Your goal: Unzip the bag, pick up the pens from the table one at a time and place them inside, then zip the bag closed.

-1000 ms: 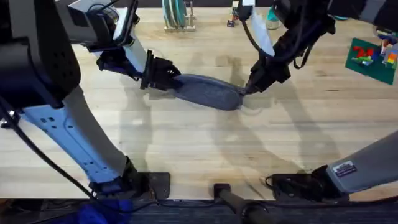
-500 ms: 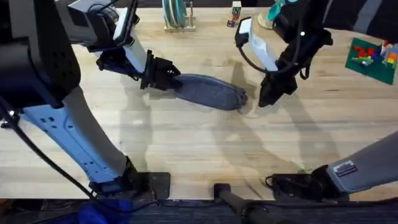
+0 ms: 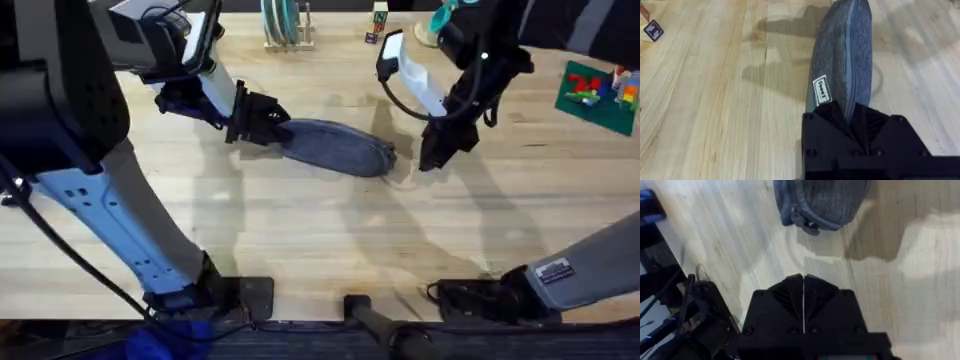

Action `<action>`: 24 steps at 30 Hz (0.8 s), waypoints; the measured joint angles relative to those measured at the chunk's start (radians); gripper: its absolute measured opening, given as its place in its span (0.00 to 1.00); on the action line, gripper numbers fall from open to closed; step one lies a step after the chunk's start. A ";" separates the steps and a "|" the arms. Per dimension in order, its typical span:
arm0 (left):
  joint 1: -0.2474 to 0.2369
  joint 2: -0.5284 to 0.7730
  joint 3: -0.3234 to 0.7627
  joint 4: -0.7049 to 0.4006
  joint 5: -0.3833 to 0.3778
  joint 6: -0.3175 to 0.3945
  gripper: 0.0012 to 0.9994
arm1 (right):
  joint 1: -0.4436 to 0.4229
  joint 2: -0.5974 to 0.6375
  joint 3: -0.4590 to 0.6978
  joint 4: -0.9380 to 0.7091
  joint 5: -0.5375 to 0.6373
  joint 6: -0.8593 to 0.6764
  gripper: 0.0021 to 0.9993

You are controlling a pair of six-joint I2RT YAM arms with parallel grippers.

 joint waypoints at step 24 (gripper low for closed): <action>0.001 0.000 0.000 0.000 0.004 0.000 0.59 | 0.000 0.000 0.000 -0.012 0.014 0.003 1.00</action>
